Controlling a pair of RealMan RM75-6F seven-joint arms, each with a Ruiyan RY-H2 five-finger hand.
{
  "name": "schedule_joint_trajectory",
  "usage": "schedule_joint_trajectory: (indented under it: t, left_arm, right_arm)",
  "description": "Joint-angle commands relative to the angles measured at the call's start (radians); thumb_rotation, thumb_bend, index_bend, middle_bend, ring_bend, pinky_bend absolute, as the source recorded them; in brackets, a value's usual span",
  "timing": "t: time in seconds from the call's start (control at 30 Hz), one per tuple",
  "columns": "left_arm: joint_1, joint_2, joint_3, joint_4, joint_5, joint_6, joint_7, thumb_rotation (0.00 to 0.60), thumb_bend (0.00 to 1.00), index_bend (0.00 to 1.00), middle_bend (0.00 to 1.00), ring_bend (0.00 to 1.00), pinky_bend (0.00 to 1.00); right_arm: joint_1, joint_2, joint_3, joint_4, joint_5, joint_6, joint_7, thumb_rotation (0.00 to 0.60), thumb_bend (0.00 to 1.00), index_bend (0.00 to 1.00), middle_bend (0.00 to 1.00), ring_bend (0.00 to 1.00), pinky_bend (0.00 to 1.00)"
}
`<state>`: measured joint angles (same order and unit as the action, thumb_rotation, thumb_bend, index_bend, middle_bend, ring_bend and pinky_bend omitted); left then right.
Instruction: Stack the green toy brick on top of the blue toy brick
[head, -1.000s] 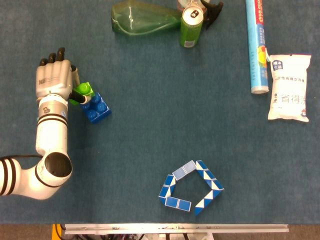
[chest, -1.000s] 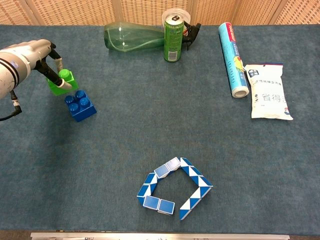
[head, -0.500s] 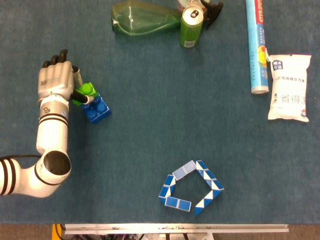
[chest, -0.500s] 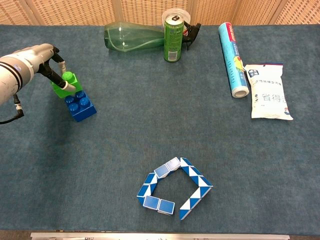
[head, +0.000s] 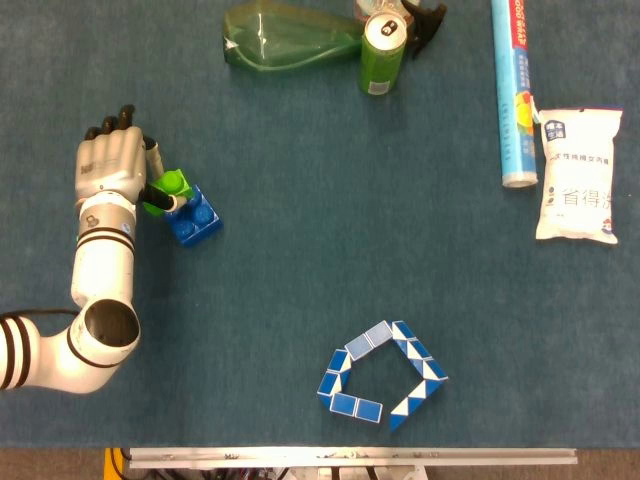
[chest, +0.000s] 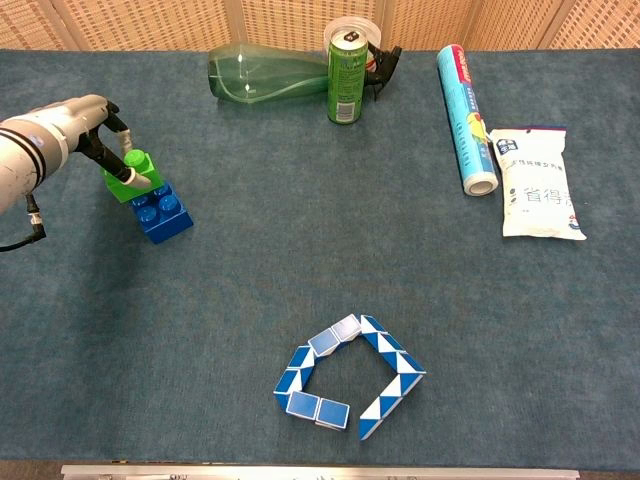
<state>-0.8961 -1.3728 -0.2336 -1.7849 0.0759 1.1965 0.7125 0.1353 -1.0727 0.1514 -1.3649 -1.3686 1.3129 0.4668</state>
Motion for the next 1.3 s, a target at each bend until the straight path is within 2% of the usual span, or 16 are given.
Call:
schedule_joint_trajectory:
  t: [0.03, 0.73, 1.3]
  left_arm:
    - [0.003, 0.0, -0.002, 0.0, 0.001, -0.004, -0.002, 0.6, 0.23, 0.67, 0.0, 0.0, 0.07]
    - [0.015, -0.01, -0.003, 0.012, 0.011, -0.026, -0.01, 0.6, 0.23, 0.67, 0.0, 0.0, 0.07]
    - [0.038, -0.021, 0.016, -0.007, 0.082, -0.006, -0.028, 0.6, 0.23, 0.68, 0.0, 0.0, 0.07]
  right_arm:
    - [0.0, 0.0, 0.0, -0.001, 0.0, 0.0, -0.001, 0.6, 0.24, 0.43, 0.43, 0.33, 0.41]
    - [-0.001, 0.001, 0.0, -0.002, 0.0, 0.004, 0.001, 0.6, 0.24, 0.43, 0.43, 0.33, 0.41]
    - [-0.003, 0.003, 0.0, -0.004, -0.002, 0.008, 0.0, 0.6, 0.24, 0.43, 0.43, 0.33, 0.41]
